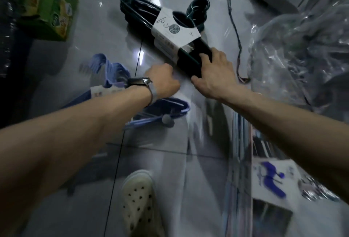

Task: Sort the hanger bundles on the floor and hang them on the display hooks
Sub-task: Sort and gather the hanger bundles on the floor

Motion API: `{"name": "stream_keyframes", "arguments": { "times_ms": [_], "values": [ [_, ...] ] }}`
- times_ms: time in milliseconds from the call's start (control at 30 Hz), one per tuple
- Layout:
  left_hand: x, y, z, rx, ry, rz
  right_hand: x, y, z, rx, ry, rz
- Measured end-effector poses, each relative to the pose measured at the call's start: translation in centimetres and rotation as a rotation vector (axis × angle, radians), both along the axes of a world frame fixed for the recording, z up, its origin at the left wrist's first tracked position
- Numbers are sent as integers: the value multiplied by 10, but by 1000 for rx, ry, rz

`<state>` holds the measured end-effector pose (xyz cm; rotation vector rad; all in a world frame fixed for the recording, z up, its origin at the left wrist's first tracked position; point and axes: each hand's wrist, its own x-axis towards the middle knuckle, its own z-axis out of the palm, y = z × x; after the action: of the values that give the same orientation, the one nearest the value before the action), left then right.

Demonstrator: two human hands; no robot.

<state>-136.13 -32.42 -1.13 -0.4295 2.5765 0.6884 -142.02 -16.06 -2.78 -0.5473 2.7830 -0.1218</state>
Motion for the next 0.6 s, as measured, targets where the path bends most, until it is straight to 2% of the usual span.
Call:
{"name": "stream_keyframes", "arguments": {
  "times_ms": [100, 233, 400, 600],
  "values": [
    [33, 2, 37, -46, -48, -55, 39, 8, 33, -37, -37, -17],
    [81, 3, 123, -47, -161, -89, 84, 10, 122, -91, -184, -7],
    [130, 8, 267, -4, -193, -42, 125, 13, 268, -41, -363, 66],
    [160, 16, 459, 18, -127, 0, 137, 6, 462, -21, -409, 63]
  ]
}}
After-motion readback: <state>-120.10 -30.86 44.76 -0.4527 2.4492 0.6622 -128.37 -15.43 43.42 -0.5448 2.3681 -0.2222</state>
